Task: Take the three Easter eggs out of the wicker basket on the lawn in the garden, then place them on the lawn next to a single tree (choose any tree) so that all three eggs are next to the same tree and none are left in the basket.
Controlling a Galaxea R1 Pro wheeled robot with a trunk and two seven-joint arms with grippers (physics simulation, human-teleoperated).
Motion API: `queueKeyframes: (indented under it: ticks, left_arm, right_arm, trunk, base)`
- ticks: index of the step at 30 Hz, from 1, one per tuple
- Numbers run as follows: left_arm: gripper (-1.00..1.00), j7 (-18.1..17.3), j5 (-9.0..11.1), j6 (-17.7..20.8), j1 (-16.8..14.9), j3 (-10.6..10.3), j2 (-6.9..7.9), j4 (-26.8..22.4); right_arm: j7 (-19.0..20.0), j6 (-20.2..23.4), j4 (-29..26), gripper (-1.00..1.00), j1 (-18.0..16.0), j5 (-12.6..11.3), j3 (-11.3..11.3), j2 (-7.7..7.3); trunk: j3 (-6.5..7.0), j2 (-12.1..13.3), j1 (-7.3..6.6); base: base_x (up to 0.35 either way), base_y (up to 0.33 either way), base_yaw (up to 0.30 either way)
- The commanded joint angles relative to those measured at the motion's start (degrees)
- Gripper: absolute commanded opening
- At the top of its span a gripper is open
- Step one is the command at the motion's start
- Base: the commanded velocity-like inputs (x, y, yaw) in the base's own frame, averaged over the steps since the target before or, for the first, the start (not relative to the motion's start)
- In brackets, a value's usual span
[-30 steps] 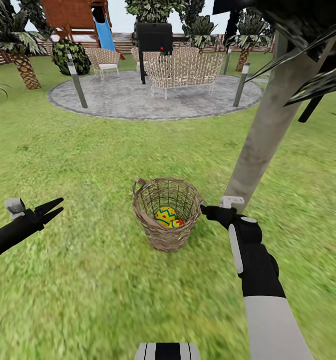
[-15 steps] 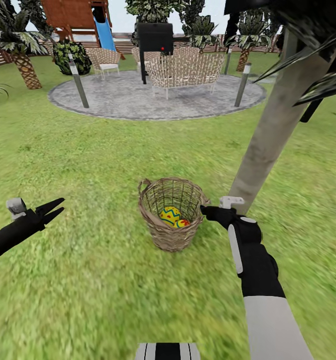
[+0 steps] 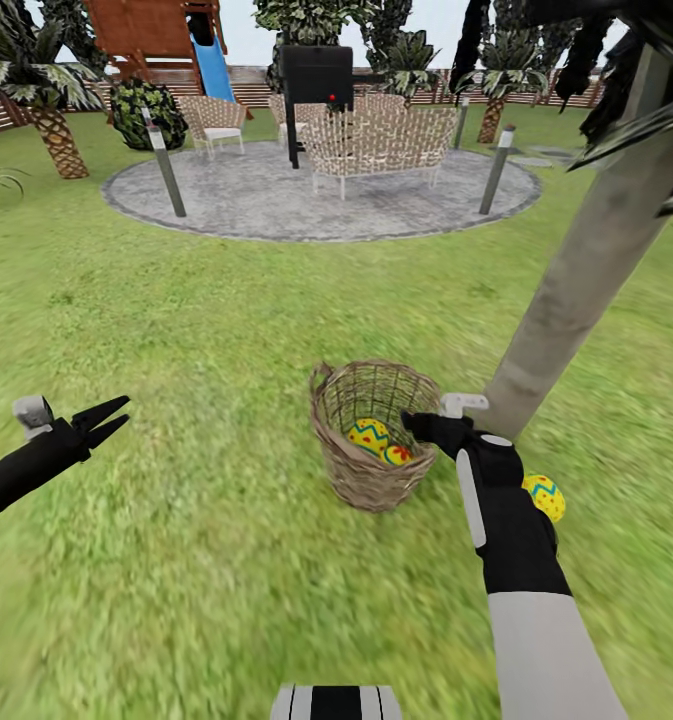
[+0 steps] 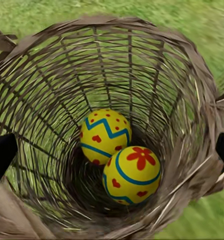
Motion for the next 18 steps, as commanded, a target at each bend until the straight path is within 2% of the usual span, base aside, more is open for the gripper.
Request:
queueKeyframes:
  ticks: [1,8,11,13,18]
  left_arm:
    - [1.0,-0.21,-0.07,0.22,-0.04,0.05,-0.02,0.04]
    - [1.0,-0.18,-0.07,0.22,-0.04,0.07,-0.07,0.05]
    - [1.0,-0.2,-0.07,0.22,-0.04,0.03,-0.13,-0.01]
    - [1.0,-0.25,-0.07,0.22,-0.04,0.05,-0.14,-0.01]
    - [1.0,-0.32,-0.07,0.22,-0.04,0.1,-0.14,-0.02]
  right_arm:
    - [0.51,0.27,-0.05,1.0,-0.04,0.59,-0.14,0.06]
    - [-0.5,0.33,1.19,1.0,-0.05,0.8,-0.09,0.03]
    - [-4.32,0.71,4.01,1.0,-0.11,0.91,0.91,-0.06]
    - [-6.56,2.98,5.79,1.0,-0.27,0.85,2.39,-0.15]
    - [-7.63,9.5,6.87,1.0,-0.33,0.71,4.27,-0.28]
  trunk:
    - [-0.05,-0.02,0.02]
    - [-0.05,-0.02,0.02]
    - [-0.05,-0.02,0.02]
    - [-0.05,-0.02,0.02]
    - [-0.05,-0.02,0.02]
  base:
    - [0.302,0.066,0.0]
    - [0.33,0.012,0.0]
    - [0.338,0.001,0.0]
    - [0.338,0.0,0.0]
    - [0.339,0.0,0.0]
